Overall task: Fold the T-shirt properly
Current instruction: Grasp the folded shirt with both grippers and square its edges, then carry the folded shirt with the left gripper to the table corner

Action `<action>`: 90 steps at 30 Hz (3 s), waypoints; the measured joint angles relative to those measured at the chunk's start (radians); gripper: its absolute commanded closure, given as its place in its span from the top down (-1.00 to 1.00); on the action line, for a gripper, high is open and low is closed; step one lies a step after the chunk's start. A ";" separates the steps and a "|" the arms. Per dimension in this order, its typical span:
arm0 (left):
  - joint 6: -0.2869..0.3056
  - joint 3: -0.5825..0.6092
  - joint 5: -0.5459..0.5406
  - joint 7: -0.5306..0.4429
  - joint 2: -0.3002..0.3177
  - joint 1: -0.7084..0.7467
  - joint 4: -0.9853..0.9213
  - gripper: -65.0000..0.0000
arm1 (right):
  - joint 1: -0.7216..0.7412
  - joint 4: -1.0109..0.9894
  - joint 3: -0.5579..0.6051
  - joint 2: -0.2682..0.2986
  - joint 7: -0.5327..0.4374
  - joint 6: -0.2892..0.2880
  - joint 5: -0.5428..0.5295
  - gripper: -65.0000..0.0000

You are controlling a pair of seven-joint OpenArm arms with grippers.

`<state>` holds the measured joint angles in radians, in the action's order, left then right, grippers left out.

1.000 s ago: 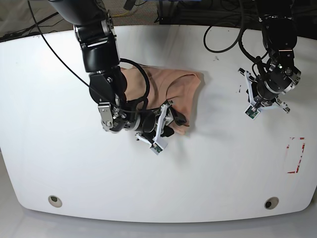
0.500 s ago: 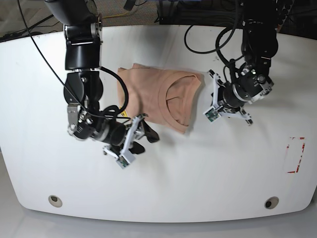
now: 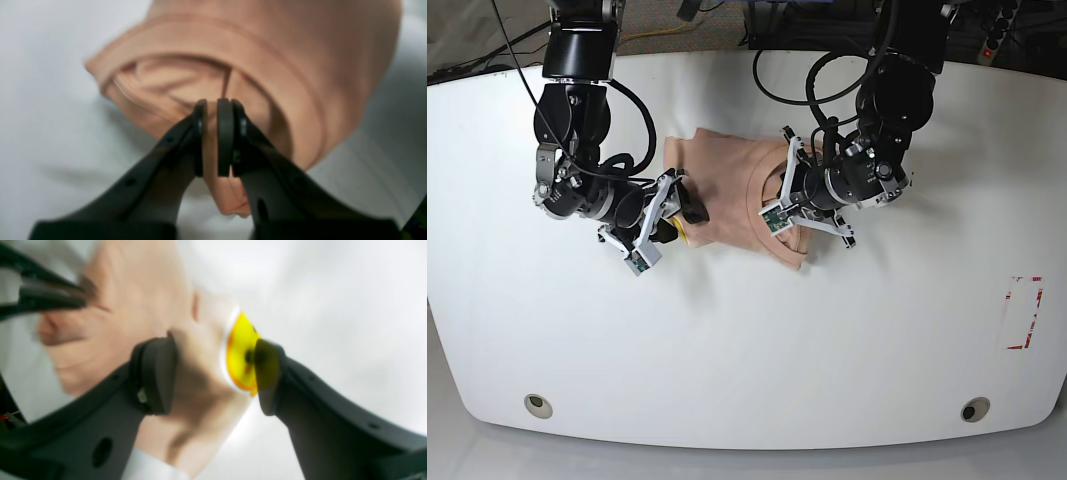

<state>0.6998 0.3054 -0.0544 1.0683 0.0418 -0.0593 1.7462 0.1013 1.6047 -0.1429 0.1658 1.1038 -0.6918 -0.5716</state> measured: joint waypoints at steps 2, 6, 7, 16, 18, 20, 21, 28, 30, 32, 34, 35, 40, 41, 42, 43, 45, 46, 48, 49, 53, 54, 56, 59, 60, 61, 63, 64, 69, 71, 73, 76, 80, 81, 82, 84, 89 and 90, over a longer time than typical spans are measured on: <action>-0.001 -0.003 0.006 -0.015 -0.006 -0.002 -0.049 -0.89 | 0.007 -0.036 0.000 -0.001 -0.051 -0.001 0.029 0.09; -0.002 0.002 0.000 -0.106 0.004 -0.003 -0.123 -0.89 | 0.039 -0.178 0.005 -0.002 -0.192 -0.001 0.108 0.09; -0.003 0.002 -0.002 -0.117 0.010 -0.002 -0.134 -0.89 | 0.048 -0.227 0.005 0.000 -0.210 0.000 0.124 0.09; -0.001 0.004 -0.056 -0.252 0.070 -0.047 -0.274 -0.89 | 0.180 -0.512 0.004 0.032 -0.357 -0.023 0.198 0.09; 0.000 0.002 -0.062 -0.264 0.077 -0.052 -0.281 -0.89 | 0.174 -0.486 0.003 0.042 -0.341 -0.019 0.189 0.09; 0.001 0.002 -0.068 -0.270 0.090 -0.050 -0.274 -0.90 | 0.164 -0.433 0.003 0.051 -0.300 -0.016 0.172 0.09; 0.001 0.002 -0.066 -0.269 0.097 -0.048 -0.263 -0.90 | 0.162 -0.405 0.003 0.058 -0.261 -0.016 0.158 0.09; 0.001 -0.064 -0.011 -0.198 0.111 -0.032 -0.141 -0.90 | 0.143 -0.193 -0.002 0.089 -0.132 -0.005 0.065 0.09; 0.000 -0.089 -0.005 -0.196 0.112 -0.036 -0.117 -0.90 | 0.140 -0.157 -0.003 0.083 -0.109 -0.004 0.068 0.09; -0.003 -0.096 -0.001 -0.195 0.115 -0.039 -0.100 -0.90 | 0.138 -0.137 -0.002 0.078 -0.098 -0.006 0.069 0.09; -0.002 -0.093 -0.002 -0.195 0.113 -0.038 -0.097 -0.90 | 0.138 -0.129 0.000 0.076 -0.100 -0.005 0.054 0.09; -0.003 -0.090 -0.002 -0.195 0.111 -0.035 -0.098 -0.90 | 0.139 -0.128 0.000 0.076 -0.100 -0.005 0.054 0.09; 0.000 -0.092 -0.005 -0.194 0.107 -0.031 -0.069 -0.90 | 0.136 -0.129 -0.006 0.055 -0.078 0.000 0.077 0.09; 0.000 -0.093 -0.006 -0.195 0.108 -0.029 -0.058 -0.90 | 0.136 -0.135 -0.004 0.048 -0.080 -0.001 0.076 0.09; -0.001 -0.093 -0.006 -0.195 0.109 -0.023 -0.037 -0.90 | 0.136 -0.141 -0.001 0.045 -0.082 -0.001 0.075 0.08; 0.000 -0.094 -0.006 -0.196 0.109 -0.018 -0.024 -0.90 | 0.137 -0.153 0.000 0.040 -0.082 -0.005 0.080 0.05; 0.000 -0.093 -0.005 -0.194 0.110 -0.002 0.000 -0.89 | 0.137 -0.172 0.000 0.035 -0.101 -0.008 0.117 -0.13; 0.000 -0.087 -0.005 -0.194 0.109 0.006 0.004 -0.89 | 0.136 -0.183 0.000 0.035 -0.114 -0.008 0.147 -0.21; 0.000 -0.062 -0.002 -0.194 0.110 0.010 0.001 -0.89 | 0.136 -0.209 0.000 0.038 -0.163 -0.006 0.194 -0.37; 0.000 -0.042 -0.002 -0.195 0.109 0.009 -0.008 -0.89 | 0.141 -0.226 0.001 0.040 -0.185 -0.004 0.205 -0.38; 0.001 0.015 -0.003 -0.198 0.112 0.007 -0.067 -0.89 | 0.187 -0.347 0.004 0.026 -0.252 -0.006 0.277 -0.38; 0.001 0.019 -0.002 -0.198 0.112 0.009 -0.090 -0.89 | 0.194 -0.379 0.005 0.022 -0.271 -0.002 0.293 -0.38; 0.001 0.022 -0.006 -0.205 0.125 0.009 -0.133 -0.89 | 0.196 -0.418 0.005 0.022 -0.328 -0.006 0.311 -0.39; 0.006 0.019 -0.039 -0.240 0.146 -0.016 -0.194 -0.89 | 0.188 -0.430 0.005 0.023 -0.341 -0.006 0.322 -0.39; 0.008 0.019 -0.040 -0.238 0.147 -0.038 -0.214 -0.89 | 0.182 -0.428 0.005 0.023 -0.341 -0.006 0.321 -0.39; 0.008 0.019 -0.034 -0.236 0.145 -0.060 -0.235 -0.89 | 0.172 -0.421 0.005 0.023 -0.341 -0.006 0.321 -0.39; 0.004 0.016 -0.024 -0.235 0.145 -0.093 -0.268 -0.90 | 0.146 -0.372 0.005 0.022 -0.327 -0.004 0.321 -0.39; 0.003 0.016 -0.019 -0.231 0.145 -0.111 -0.289 -0.90 | 0.124 -0.343 0.005 0.022 -0.312 -0.006 0.320 -0.39; 0.000 0.014 -0.008 -0.239 0.148 -0.171 -0.341 -0.90 | 0.044 -0.153 0.003 0.005 -0.187 -0.007 0.332 -0.39; 0.000 0.013 -0.005 -0.227 0.151 -0.183 -0.328 -0.90 | 0.029 -0.100 -0.002 -0.011 -0.163 -0.007 0.336 -0.39; 0.000 -0.003 -0.008 -0.229 0.158 -0.185 -0.283 -0.90 | 0.027 -0.048 -0.001 -0.020 -0.142 -0.007 0.332 -0.39; 0.001 -0.053 -0.010 -0.231 0.170 -0.187 -0.193 -0.90 | 0.043 -0.007 -0.002 -0.021 -0.130 -0.008 0.335 -0.39; -0.003 -0.107 -0.007 -0.203 0.172 -0.177 -0.101 -0.90 | 0.093 -0.063 -0.002 -0.007 -0.130 -0.006 0.340 -0.39; -0.003 -0.116 -0.007 -0.183 0.170 -0.166 -0.078 -0.90 | 0.111 -0.091 0.000 0.002 -0.135 -0.009 0.340 -0.39; -0.003 -0.119 -0.008 -0.174 0.171 -0.154 -0.063 -0.90 | 0.123 -0.120 0.000 0.011 -0.143 -0.009 0.344 -0.39; -0.002 -0.129 -0.008 -0.164 0.170 -0.125 -0.037 -0.90 | 0.141 -0.193 0.000 0.029 -0.208 -0.006 0.341 -0.39; 0.000 -0.129 -0.005 -0.163 0.175 -0.055 0.027 -0.90 | 0.149 -0.340 0.005 0.059 -0.269 -0.005 0.349 -0.40; 0.000 -0.129 -0.006 -0.163 0.176 -0.042 0.035 -0.90 | 0.145 -0.349 0.005 0.060 -0.265 -0.004 0.350 -0.40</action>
<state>0.7002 0.1761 -0.0601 0.9051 0.2176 -0.1017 1.7809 0.2466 1.2556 -0.1379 0.2256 0.8391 -0.6960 -0.2214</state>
